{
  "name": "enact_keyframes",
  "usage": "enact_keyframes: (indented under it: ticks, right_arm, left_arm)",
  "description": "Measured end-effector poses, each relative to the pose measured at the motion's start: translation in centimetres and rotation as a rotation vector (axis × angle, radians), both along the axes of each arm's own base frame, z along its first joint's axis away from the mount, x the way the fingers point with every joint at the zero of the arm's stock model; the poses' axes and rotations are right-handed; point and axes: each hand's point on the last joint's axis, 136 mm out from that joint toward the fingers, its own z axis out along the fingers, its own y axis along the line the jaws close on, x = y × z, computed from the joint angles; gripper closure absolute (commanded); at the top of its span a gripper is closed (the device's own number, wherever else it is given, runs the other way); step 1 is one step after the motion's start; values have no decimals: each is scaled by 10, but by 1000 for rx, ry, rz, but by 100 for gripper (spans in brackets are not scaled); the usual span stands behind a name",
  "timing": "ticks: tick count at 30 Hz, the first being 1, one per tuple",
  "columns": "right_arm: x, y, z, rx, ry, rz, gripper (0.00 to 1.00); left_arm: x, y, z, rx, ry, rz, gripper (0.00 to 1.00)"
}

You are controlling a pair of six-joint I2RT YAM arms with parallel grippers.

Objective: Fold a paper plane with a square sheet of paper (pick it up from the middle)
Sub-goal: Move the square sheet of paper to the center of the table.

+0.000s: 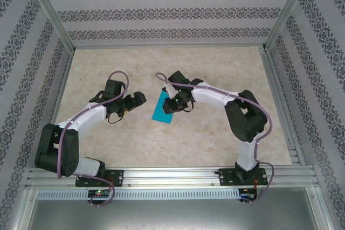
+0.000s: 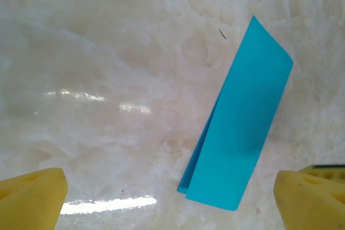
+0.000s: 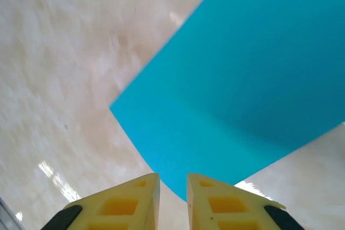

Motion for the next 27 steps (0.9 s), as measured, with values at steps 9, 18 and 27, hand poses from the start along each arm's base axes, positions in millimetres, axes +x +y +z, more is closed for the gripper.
enact_keyframes:
  ticks: [9,18,27]
  right_arm:
    - [17,-4,-18,43,96,-359,90]
    - [21,-3,-36,41,163,-479,89]
    - [14,-10,-48,25,197,-522,87]
  left_arm:
    - [-28,-56,-27,-66,127,-174,29]
    - [-28,-80,-40,-121,190,-226,39]
    - [-28,-89,-44,-145,206,-252,41]
